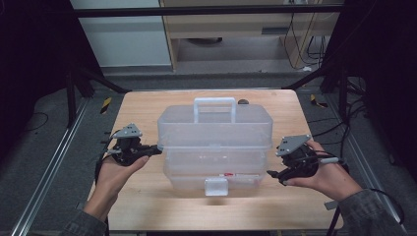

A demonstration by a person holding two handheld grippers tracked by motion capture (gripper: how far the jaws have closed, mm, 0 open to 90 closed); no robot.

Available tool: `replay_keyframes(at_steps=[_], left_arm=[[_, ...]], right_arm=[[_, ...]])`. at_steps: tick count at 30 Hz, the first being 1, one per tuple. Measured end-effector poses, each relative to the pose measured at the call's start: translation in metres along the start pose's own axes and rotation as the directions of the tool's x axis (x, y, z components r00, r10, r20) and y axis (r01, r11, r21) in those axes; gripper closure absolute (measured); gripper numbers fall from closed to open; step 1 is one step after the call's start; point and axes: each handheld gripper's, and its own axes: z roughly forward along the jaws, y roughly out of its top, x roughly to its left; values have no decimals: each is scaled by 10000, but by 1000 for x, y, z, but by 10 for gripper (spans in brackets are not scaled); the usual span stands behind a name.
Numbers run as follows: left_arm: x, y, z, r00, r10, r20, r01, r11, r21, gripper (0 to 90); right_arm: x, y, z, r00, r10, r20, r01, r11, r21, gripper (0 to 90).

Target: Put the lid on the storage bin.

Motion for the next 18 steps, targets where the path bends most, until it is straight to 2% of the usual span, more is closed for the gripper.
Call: replay_keyframes(at_steps=[6,18], left_arm=[[-2,-3,-1,9998,180,-99,-180,9998,-54,899],[-3,-9,0,9998,223,-3,-223,9997,51,899]], right_arm=[[-1,-5,2,9998,179,28,-178,9998,-38,173],[-3,-16,0,9991,409,85,-408,9991,-88,141]])
